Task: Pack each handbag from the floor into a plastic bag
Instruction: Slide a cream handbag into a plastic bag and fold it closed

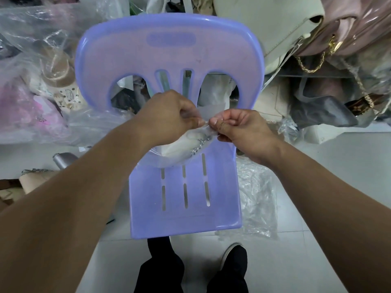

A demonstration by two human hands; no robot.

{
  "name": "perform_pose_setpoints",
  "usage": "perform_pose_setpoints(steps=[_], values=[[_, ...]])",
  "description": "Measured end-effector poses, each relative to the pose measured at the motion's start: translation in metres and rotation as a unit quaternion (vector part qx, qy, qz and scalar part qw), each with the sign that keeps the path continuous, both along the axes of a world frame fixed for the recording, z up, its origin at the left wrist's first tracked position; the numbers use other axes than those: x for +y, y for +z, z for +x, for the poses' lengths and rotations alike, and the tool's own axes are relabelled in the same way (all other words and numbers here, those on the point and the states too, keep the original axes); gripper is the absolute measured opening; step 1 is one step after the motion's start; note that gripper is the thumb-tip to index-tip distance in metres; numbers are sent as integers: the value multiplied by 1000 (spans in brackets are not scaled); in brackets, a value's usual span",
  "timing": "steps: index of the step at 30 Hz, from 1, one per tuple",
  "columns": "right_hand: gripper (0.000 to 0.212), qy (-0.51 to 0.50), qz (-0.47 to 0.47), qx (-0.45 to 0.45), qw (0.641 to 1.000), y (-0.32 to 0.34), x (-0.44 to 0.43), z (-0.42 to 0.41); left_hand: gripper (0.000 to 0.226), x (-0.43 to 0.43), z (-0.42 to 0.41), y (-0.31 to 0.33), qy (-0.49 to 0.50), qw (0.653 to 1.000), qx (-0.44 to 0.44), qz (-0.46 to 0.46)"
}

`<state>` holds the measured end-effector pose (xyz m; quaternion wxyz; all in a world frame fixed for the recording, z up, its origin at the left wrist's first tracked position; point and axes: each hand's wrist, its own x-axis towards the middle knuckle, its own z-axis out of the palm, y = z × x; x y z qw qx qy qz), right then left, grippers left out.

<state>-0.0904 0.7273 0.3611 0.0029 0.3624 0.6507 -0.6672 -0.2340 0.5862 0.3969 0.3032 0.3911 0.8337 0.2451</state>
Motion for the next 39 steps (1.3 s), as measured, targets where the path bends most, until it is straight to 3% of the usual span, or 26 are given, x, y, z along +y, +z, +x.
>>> perform_pose_setpoints(steps=[15,19,25,32,36,39], values=[[16,48,34,-8,998,4,-5,-1,13,-7,8,-10,55,996,-73,-10],[8,76,61,-6,995,4,-9,-5,11,-7,9,-13,39,998,-50,-15],[17,95,64,10,993,9,-13,-11,13,-9,9,-10,44,999,0,-2],[14,97,103,0,990,9,-10,-10,27,-27,-7,-3,4,995,90,-42],[13,90,113,-11,989,10,-12,-15,44,-33,-11,2,13,995,89,-47],[13,98,105,-13,990,11,-15,-17,41,-33,-9,3,15,995,80,-63]])
